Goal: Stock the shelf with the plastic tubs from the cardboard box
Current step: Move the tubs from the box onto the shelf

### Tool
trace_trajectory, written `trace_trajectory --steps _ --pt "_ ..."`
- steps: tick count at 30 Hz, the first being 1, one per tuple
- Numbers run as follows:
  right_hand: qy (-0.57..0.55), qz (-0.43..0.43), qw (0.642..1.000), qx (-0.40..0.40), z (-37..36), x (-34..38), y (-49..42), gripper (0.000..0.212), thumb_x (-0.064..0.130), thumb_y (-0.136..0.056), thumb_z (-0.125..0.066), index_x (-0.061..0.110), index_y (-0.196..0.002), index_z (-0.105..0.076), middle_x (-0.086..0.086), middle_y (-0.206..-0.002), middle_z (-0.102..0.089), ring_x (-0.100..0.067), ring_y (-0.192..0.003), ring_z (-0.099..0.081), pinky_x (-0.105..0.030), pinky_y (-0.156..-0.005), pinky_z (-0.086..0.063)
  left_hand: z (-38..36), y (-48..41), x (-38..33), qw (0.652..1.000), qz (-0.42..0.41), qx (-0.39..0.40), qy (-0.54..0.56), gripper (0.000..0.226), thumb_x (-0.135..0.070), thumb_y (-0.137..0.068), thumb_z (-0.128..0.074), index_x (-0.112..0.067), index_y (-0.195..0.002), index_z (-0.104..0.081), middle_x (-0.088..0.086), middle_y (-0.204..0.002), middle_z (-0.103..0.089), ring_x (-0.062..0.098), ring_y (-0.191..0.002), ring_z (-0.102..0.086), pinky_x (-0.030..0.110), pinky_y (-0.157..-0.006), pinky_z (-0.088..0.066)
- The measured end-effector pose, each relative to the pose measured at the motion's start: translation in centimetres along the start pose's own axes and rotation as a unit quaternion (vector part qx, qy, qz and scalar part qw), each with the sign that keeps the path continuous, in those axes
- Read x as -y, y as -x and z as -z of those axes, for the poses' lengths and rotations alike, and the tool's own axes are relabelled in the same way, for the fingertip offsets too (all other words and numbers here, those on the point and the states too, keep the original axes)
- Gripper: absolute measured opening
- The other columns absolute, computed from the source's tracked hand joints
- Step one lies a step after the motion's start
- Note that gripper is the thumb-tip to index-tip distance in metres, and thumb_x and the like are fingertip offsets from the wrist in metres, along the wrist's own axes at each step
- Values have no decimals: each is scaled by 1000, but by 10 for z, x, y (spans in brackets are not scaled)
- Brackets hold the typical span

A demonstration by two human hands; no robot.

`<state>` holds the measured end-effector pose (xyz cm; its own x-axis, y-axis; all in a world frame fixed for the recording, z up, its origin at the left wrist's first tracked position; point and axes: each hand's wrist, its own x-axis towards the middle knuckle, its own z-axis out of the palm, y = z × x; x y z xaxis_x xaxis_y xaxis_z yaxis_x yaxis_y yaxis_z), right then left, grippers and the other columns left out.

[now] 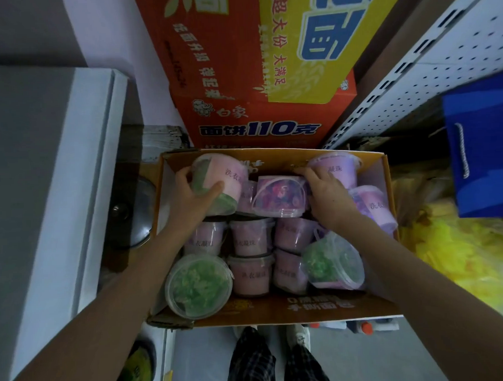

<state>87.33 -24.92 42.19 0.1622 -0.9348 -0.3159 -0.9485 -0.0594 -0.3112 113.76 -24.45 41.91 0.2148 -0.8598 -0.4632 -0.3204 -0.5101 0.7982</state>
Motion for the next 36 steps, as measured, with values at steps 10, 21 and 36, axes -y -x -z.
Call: trace_trajectory --steps 10,21,36 --pt "294 222 927 74 -14 1 -12 119 3 -68 -74 31 -144 12 -15 -157 -11 -33 -141 -23 -50 -111 -22 -7 6 21 987 12 88 -132 98 -33 -72 -78 -18 -144 -14 6 -137 -42 25 -124 -46 28 -90 -36" --pt "453 337 823 68 -13 -7 -20 115 19 -79 -70 26 -145 24 -13 -155 22 -33 -145 2 -53 -114 -3 2 9 28 999 44 29 0 78 -35 -72 -78 -15 -135 -38 -6 -121 -55 13 -110 -55 23 -77 -47" --pt "485 422 766 24 -5 4 -40 74 20 -76 -66 18 -143 -35 -8 -151 -34 -30 -140 -30 -52 -113 -16 10 19 28 995 89 32 26 40 -39 -74 -75 -26 -108 -58 -13 -92 -63 7 -88 -61 33 -80 -52"
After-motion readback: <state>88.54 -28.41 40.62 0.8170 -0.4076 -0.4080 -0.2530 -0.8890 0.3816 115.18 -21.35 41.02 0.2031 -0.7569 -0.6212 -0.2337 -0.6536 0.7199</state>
